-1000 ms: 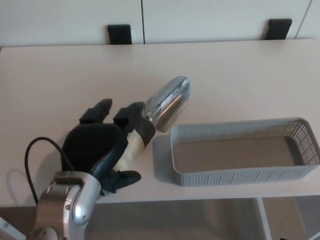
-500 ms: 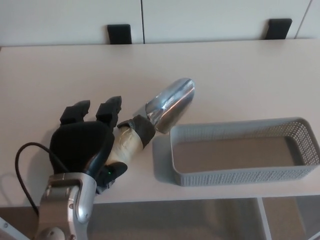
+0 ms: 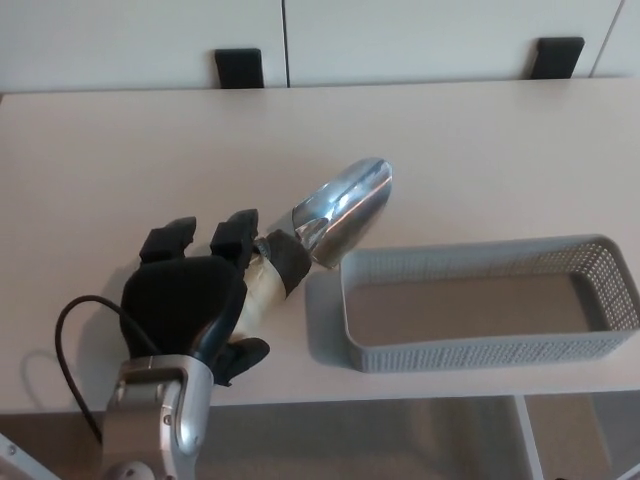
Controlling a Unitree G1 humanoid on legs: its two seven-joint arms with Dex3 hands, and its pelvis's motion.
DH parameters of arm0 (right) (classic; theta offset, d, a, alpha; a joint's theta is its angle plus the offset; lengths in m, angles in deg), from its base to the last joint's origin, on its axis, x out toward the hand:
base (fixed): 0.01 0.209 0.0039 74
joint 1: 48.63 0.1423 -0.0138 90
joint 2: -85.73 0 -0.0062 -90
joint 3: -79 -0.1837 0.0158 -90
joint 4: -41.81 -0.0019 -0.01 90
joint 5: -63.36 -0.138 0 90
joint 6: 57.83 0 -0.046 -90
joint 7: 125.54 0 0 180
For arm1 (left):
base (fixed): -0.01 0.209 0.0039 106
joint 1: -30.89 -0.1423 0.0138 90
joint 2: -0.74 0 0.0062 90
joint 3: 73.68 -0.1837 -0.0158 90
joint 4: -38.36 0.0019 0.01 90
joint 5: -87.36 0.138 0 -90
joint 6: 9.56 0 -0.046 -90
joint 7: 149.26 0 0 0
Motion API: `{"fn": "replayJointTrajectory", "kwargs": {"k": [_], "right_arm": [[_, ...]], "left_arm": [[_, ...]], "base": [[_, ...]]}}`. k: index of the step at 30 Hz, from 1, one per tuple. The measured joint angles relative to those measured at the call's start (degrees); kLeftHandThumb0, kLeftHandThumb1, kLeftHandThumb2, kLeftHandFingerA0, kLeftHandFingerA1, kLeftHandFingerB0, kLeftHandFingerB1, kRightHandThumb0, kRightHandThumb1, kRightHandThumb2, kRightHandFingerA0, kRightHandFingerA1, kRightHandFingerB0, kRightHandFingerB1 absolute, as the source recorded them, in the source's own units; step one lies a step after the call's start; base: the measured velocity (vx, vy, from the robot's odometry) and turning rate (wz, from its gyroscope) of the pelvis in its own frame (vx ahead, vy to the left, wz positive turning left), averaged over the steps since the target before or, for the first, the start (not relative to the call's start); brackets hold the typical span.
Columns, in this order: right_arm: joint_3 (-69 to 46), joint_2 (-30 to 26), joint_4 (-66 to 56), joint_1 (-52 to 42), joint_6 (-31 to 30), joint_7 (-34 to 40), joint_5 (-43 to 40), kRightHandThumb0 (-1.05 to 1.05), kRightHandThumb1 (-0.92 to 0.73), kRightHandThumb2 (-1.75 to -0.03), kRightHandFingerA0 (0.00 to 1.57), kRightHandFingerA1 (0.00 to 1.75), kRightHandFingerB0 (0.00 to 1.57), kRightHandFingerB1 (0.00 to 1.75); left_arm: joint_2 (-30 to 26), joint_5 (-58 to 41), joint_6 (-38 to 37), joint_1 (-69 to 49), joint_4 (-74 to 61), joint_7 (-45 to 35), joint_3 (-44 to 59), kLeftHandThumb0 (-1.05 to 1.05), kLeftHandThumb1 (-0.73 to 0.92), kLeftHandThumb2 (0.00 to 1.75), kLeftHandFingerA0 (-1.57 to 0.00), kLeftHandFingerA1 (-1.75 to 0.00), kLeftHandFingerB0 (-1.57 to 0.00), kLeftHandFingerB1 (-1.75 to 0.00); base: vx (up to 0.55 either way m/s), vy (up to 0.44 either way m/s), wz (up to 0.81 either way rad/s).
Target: The robot walks towards a desk on which a shovel is kept on the left hand side and a container is kept on the right hand side. The robot picks up the shovel using its left hand and places it in the container.
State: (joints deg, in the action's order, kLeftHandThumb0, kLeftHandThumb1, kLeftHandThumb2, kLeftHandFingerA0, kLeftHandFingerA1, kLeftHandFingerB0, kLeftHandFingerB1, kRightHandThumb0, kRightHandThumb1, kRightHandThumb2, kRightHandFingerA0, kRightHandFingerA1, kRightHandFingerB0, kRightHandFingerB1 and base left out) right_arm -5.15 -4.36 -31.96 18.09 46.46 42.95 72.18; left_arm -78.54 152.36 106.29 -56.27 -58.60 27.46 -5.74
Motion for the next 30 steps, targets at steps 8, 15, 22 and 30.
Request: {"fn": "replayJointTrajectory", "kwargs": {"k": [8, 15, 22, 30], "right_arm": [[0.27, -0.25, -0.45, 0.25, -0.72, -0.46, 0.13, -0.15, -0.54, -0.54, 0.65, 0.63, 0.57, 0.56], [0.37, -0.5, -1.0, 0.36, -1.22, -0.85, 0.21, -0.16, -0.55, -0.54, 0.65, 0.64, 0.57, 0.56], [0.45, -0.51, -1.37, 0.39, -1.85, -1.0, 0.23, -0.14, -0.54, -0.55, 0.67, 0.64, 0.57, 0.56], [0.51, -0.58, -1.37, 0.57, -2.16, -1.04, 0.32, -0.16, -0.55, -0.54, 0.69, 0.64, 0.58, 0.55]], "left_arm": [[0.28, -0.05, 0.82, 2.12, 4.16, 0.02, 0.17, -0.68, 0.42, 0.76, -0.06, -0.42, -0.02, -0.26], [-1.2, -0.26, 1.02, 3.7, 7.73, 0.16, 0.79, -0.69, 0.43, 0.75, -0.1, -0.42, -0.06, -0.33], [-1.99, -0.92, 1.04, 4.56, 9.93, 1.42, 1.12, -0.69, 0.44, 0.73, -0.1, -0.41, -0.08, -0.31], [-2.04, -1.17, 1.09, 5.89, 10.78, 1.84, 0.63, -0.34, 0.31, 0.9, 0.0, -0.49, 0.0, -0.48]], "base": [[0.0, 0.0, 0.0], [0.0, 0.0, 0.0], [0.0, 0.0, 0.0], [0.0, 0.0, 0.0]]}}
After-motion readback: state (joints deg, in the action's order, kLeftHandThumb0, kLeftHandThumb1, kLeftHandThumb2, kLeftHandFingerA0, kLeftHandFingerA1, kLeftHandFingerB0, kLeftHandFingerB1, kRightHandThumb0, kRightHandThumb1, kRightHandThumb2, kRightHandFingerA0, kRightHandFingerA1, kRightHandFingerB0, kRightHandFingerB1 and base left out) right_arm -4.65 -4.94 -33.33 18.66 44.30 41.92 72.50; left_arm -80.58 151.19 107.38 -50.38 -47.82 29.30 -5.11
